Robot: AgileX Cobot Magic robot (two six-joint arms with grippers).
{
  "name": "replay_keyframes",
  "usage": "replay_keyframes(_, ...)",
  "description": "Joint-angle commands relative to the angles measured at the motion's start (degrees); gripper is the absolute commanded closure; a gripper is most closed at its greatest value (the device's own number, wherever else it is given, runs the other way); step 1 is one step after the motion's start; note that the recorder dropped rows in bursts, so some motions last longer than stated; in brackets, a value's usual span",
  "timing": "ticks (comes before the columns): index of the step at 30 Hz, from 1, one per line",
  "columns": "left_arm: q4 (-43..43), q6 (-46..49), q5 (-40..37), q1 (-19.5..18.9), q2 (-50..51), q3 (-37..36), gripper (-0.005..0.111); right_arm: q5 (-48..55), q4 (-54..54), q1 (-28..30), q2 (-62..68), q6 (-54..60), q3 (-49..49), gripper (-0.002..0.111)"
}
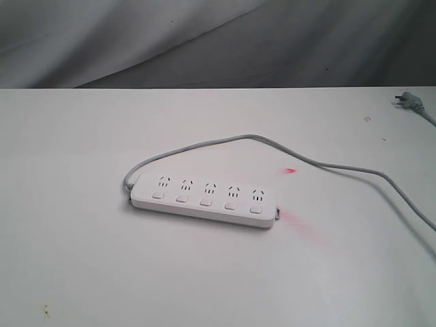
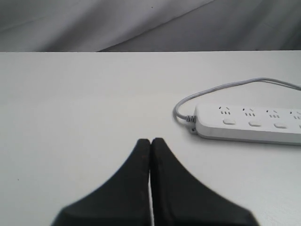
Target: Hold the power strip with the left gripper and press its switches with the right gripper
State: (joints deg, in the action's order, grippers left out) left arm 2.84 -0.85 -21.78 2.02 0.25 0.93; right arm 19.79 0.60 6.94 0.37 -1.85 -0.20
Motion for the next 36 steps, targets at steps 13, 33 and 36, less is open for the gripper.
replay_keyframes(13,4.37,17.51,0.14,0.26,21.68,25.47,0.106,-0.25,-0.6,0.28,-0.37,0.06,0.2,0.108)
replay_keyframes(33,23.95,50.58,-13.55,-10.63,55.44,50.17,0.106,-0.25,-0.6,0.28,-0.37,0.06,0.2,0.108)
replay_keyframes(36,36.55,66.52,-16.35,-17.34,57.0,50.17,0.106,-0.25,-0.6,0.28,-0.37,0.06,0.2,0.108)
